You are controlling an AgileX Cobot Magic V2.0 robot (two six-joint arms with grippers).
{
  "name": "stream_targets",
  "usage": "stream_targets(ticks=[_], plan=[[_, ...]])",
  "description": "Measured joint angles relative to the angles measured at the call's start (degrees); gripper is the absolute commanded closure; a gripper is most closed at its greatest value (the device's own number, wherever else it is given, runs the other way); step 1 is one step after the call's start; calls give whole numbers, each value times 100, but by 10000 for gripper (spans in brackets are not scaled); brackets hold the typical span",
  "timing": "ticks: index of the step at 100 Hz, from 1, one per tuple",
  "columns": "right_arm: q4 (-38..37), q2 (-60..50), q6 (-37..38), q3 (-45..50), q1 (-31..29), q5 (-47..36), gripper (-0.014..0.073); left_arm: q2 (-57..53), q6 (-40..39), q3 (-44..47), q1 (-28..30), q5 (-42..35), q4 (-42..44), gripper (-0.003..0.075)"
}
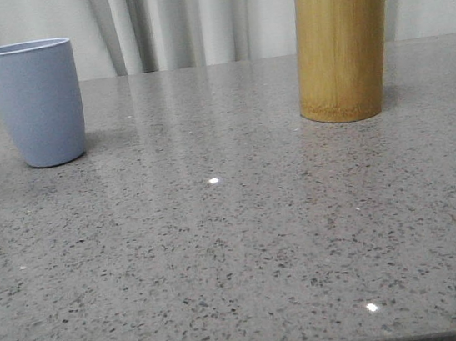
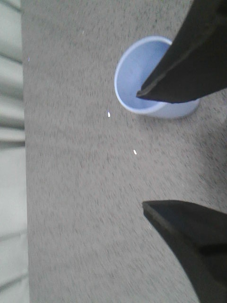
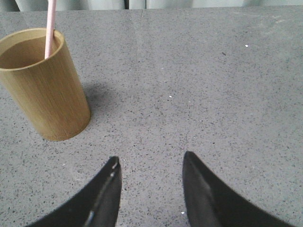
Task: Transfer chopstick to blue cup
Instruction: 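Lower the open left gripper fingers into the light blue cup, then slide the light blue cup with the left gripper toward the bamboo holder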
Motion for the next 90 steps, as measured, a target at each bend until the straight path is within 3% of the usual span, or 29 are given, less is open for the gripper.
stream_targets(ticks=[45, 90], plan=[[0, 0, 0, 0, 0, 34, 260, 2289, 109, -1770, -320, 1198, -48, 281], [0, 0, 0, 0, 0, 36, 260, 2973, 263, -1969, -320, 1660, -328, 281]])
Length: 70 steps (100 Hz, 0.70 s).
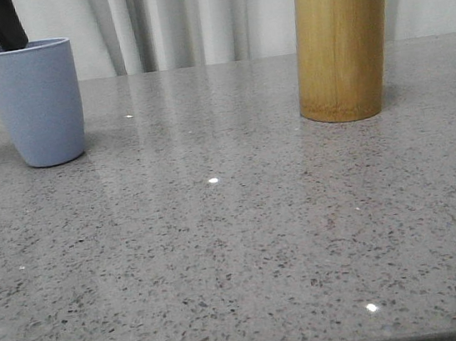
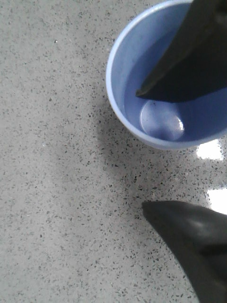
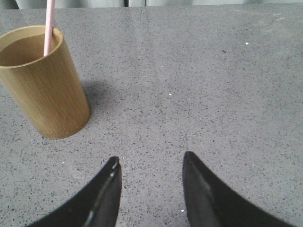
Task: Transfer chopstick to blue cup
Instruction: 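Slide the light blue cup with the left gripper toward the bamboo holder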
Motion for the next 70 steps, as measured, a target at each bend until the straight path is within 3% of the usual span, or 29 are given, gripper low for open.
stream_targets(ticks=[22, 58, 70], plan=[[0, 0, 0, 0, 0, 0, 260, 161, 10, 0, 0, 219, 0, 321], [0, 0, 0, 0, 0, 0, 260, 248, 18, 0, 0, 266, -42, 736], [0, 0, 0, 0, 0, 0, 260, 248, 18, -10, 0, 266, -42, 739]])
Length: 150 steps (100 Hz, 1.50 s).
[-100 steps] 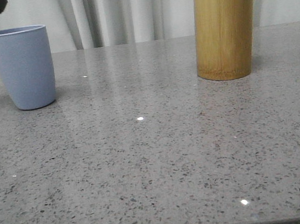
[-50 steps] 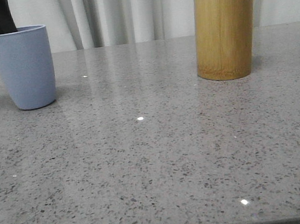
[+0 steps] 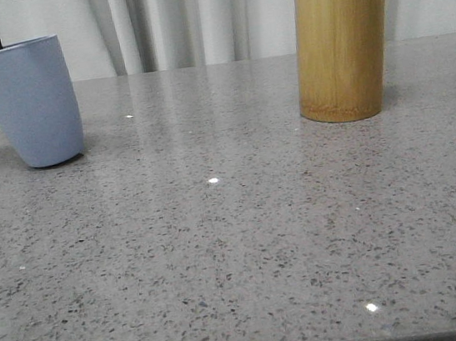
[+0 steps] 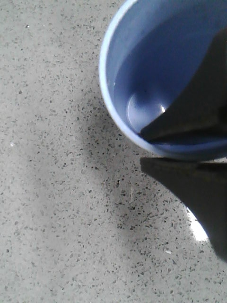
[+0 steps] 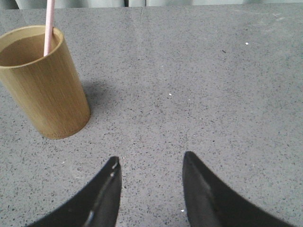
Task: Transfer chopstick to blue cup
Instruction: 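Slide the light blue cup with the left gripper toward the bamboo holder, then lift the left gripper out of the cup and withdraw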
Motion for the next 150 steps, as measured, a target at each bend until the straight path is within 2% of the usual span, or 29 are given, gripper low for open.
stream_targets(ticks=[17, 37, 72, 96, 106, 126, 130, 150], plan=[[0, 0, 0, 0, 0, 0, 260, 2, 4, -178, -147, 27, 21, 739], [0, 0, 0, 0, 0, 0, 260, 135, 13, -633, -680, -32, 11, 739], [4, 0, 0, 0, 0, 0, 260, 1190, 13, -1846, -1533, 273, -33, 739], [13, 0, 0, 0, 0, 0, 260, 1586, 13, -2314, -1727, 492, -117, 731], [17, 0, 0, 0, 0, 0, 260, 1611, 13, -2320, -1727, 533, -117, 669], [17, 0, 0, 0, 0, 0, 260, 1611, 13, -2408, -1727, 555, -117, 402], [17, 0, 0, 0, 0, 0, 260, 1611, 13, -2437, -1727, 571, -127, 371], [17, 0, 0, 0, 0, 0, 260, 1611, 13, -2705, -1727, 780, -127, 351]])
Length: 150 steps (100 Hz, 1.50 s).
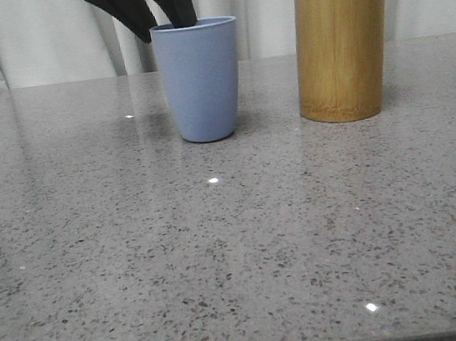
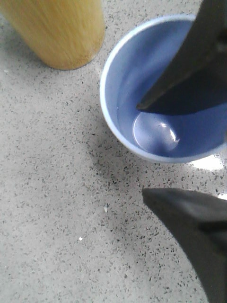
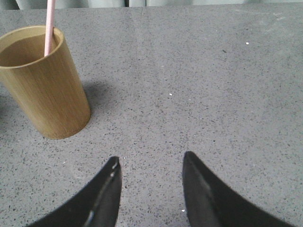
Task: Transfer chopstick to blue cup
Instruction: 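Lift the left gripper out of the cup and withdraw, then reach the right gripper above the pink stick in the bamboo holder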
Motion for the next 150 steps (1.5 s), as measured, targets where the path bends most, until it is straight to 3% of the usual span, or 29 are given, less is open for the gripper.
stream_targets(ticks=[22, 55, 109, 150], plan=[[0, 0, 0, 0, 0, 0, 260, -169, 0, -103, 0, 91, 38, 352], [9, 0, 0, 0, 0, 10, 260, -1200, -479, 286, 150, 48, 931, 353], [83, 375, 0, -472, 320, 54, 260, -4177, -736, 3632, 1314, -1125, 1023, 353], [555, 1664, 0, -1689, 462, 178, 260, -5948, -790, 5623, 1380, -1582, 1023, 353]])
